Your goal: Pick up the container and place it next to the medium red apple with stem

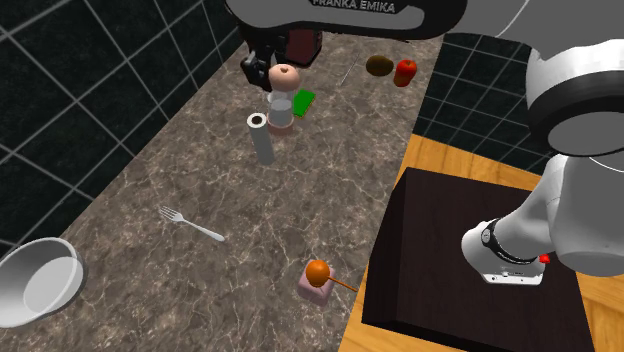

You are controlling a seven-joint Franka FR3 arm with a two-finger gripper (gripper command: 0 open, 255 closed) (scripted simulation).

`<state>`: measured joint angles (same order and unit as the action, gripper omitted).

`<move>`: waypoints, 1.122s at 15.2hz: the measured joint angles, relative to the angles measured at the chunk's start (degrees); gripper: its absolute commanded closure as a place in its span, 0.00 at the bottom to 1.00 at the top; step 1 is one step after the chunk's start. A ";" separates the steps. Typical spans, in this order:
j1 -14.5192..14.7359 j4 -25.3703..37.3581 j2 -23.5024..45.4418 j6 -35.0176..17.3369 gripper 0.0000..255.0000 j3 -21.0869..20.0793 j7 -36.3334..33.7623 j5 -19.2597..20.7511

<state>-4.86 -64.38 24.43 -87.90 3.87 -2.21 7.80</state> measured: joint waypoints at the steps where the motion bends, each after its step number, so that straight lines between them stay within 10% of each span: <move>1: -0.41 -1.11 -0.84 -0.34 1.00 0.16 0.55 0.00; 17: -10.66 -26.32 -18.77 -10.28 1.00 6.56 16.14 0.51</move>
<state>-15.52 -90.70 5.66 -98.18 10.43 13.93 8.31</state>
